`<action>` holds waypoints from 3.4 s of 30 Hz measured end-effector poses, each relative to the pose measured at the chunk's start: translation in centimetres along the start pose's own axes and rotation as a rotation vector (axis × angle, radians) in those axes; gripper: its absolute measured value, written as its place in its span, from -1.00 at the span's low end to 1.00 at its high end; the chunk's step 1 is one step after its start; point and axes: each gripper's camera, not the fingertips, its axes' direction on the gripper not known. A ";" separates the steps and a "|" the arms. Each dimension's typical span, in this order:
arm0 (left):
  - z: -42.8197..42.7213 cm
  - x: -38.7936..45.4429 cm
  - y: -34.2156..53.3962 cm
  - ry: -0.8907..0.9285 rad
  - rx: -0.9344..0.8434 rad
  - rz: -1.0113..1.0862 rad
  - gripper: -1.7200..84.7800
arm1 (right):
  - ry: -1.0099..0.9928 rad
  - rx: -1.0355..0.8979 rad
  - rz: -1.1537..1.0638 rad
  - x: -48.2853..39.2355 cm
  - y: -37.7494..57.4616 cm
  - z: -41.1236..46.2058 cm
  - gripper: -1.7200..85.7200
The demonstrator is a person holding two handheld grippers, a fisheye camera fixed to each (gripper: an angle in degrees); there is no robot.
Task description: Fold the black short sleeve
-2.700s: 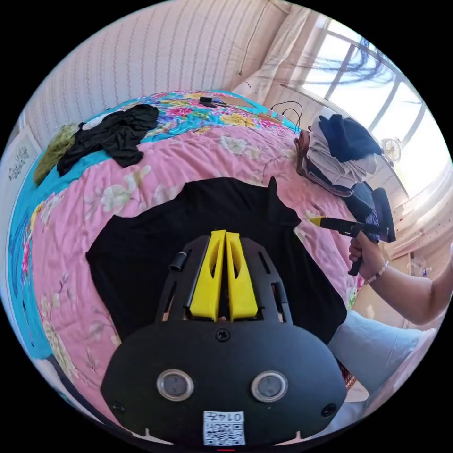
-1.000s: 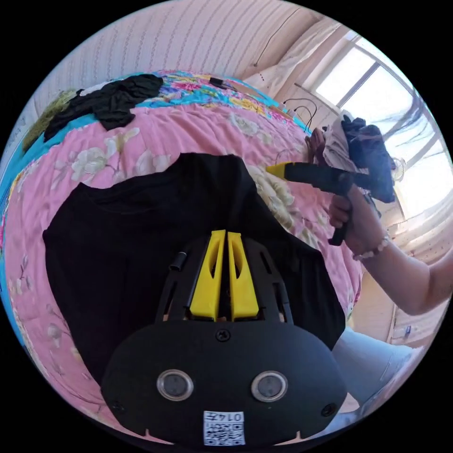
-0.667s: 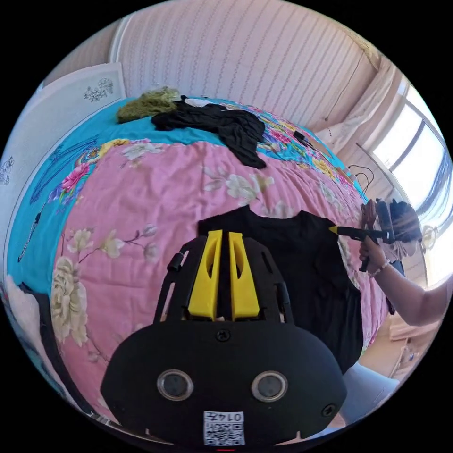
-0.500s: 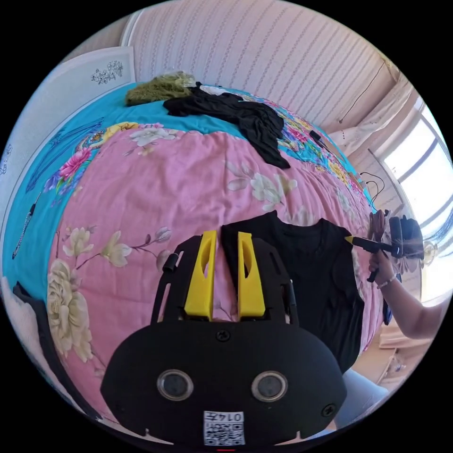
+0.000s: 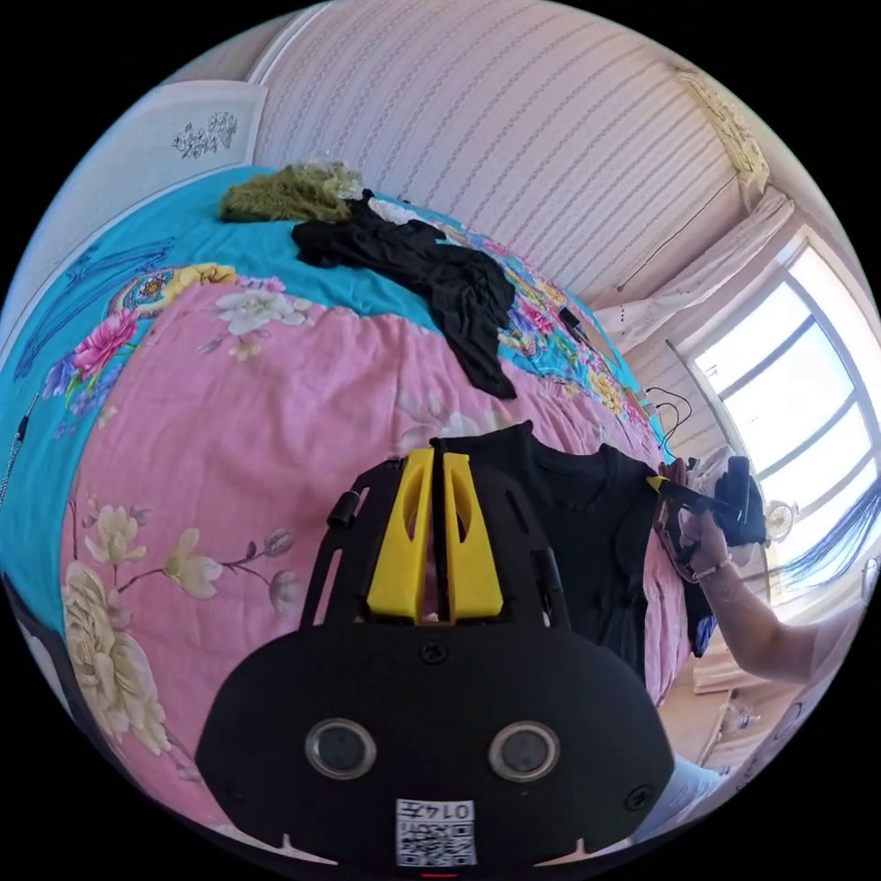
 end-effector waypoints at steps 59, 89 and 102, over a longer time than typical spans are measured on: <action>-26.0 6.9 45.7 -0.141 -0.017 -0.259 -0.83 | 0.094 -0.127 0.214 -6.5 46.6 -2.4 -0.77; -22.0 3.4 44.3 -0.042 -0.173 -0.233 -0.82 | 0.080 -0.073 0.262 -2.7 49.1 -1.6 -0.81; -23.9 1.7 45.3 0.025 -0.101 -0.286 -0.98 | 0.048 -0.089 0.205 -3.6 49.0 0.9 -0.96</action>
